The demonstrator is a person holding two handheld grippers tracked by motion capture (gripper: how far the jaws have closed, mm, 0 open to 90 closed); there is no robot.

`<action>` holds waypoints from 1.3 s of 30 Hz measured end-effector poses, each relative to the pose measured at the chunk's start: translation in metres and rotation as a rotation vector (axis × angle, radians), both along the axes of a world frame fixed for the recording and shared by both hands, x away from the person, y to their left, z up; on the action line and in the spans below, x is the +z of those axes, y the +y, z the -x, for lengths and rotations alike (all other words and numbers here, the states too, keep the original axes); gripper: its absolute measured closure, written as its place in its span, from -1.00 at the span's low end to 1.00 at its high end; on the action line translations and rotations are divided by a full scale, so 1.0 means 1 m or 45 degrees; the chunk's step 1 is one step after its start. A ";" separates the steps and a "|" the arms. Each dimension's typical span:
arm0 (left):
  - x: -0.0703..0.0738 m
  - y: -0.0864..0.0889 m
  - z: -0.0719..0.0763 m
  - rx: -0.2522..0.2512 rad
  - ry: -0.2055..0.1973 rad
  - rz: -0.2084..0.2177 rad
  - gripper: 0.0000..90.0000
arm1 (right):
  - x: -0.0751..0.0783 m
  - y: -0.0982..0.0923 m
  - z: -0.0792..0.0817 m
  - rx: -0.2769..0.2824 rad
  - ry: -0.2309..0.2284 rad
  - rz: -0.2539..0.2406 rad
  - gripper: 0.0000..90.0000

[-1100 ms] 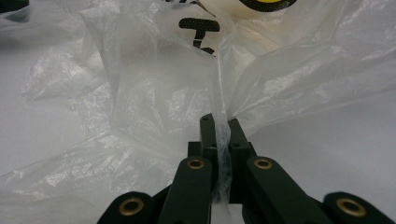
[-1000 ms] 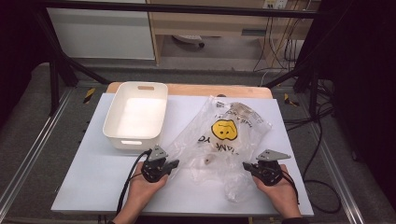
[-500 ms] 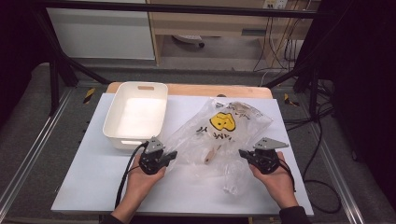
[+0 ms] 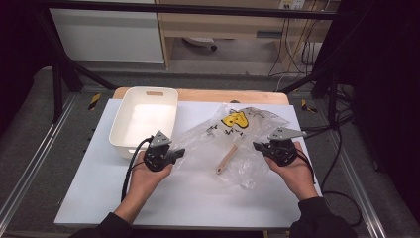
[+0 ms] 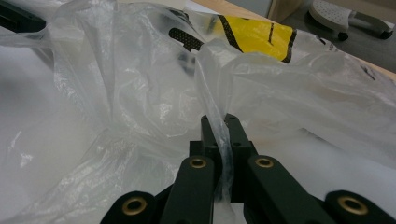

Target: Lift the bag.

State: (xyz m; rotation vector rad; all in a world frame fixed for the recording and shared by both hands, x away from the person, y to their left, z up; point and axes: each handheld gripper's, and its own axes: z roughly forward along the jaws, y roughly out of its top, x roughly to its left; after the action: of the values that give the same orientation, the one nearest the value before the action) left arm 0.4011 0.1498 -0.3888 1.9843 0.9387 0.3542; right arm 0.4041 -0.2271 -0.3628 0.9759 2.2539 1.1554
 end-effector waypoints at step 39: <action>0.046 0.015 -0.024 -0.003 -0.026 -0.026 1.00 | 0.032 0.010 -0.021 0.034 -0.042 -0.037 1.00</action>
State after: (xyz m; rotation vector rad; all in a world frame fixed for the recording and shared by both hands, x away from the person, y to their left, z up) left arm 0.4247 0.1647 -0.3431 1.9965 0.9234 0.3830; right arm 0.4249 -0.2173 -0.3313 0.9337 2.2361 1.2099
